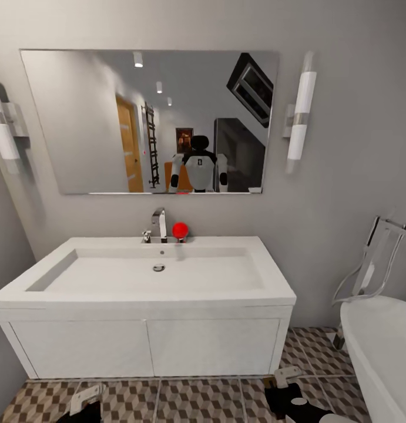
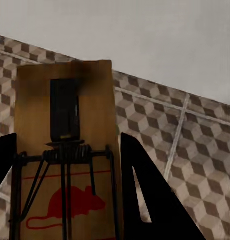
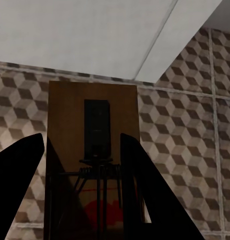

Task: Take the four mousetraps from the cabinet in the bathroom and place them on the bathroom floor. Make sure all four end up on the same floor surface, and ensure that at least two of them are either under or directly next to the same bathroom sink.

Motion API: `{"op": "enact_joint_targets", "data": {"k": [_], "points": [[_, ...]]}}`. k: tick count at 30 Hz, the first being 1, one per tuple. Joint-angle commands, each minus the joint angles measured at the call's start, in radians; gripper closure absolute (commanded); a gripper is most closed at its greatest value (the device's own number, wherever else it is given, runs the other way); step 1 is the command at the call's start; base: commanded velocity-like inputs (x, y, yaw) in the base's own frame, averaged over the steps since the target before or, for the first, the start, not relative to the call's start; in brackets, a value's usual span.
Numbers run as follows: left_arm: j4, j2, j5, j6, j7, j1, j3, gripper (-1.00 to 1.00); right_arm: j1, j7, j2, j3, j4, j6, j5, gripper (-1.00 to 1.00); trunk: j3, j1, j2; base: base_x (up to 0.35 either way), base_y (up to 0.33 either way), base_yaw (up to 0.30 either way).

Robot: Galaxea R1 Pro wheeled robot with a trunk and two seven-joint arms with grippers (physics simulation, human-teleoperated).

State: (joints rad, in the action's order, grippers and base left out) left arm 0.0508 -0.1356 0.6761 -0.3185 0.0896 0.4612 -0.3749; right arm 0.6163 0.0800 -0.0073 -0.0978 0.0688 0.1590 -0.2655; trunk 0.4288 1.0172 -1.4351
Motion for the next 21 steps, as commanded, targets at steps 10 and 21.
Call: {"op": "enact_joint_targets", "data": {"k": [10,21], "points": [[0.235,-0.006,-0.002,0.241,0.098,0.008,-0.008,1.00,0.002,0.003,0.000,-0.008,0.004,0.007,-0.010,1.00,0.033,0.038,-0.071,0.000,0.000,0.000],[0.244,-0.001,-0.001,0.242,0.099,0.010,-0.009,1.00,0.002,0.003,0.000,-0.008,0.003,0.007,-0.010,1.00,0.067,0.081,-0.148,0.000,0.000,0.000]]}}
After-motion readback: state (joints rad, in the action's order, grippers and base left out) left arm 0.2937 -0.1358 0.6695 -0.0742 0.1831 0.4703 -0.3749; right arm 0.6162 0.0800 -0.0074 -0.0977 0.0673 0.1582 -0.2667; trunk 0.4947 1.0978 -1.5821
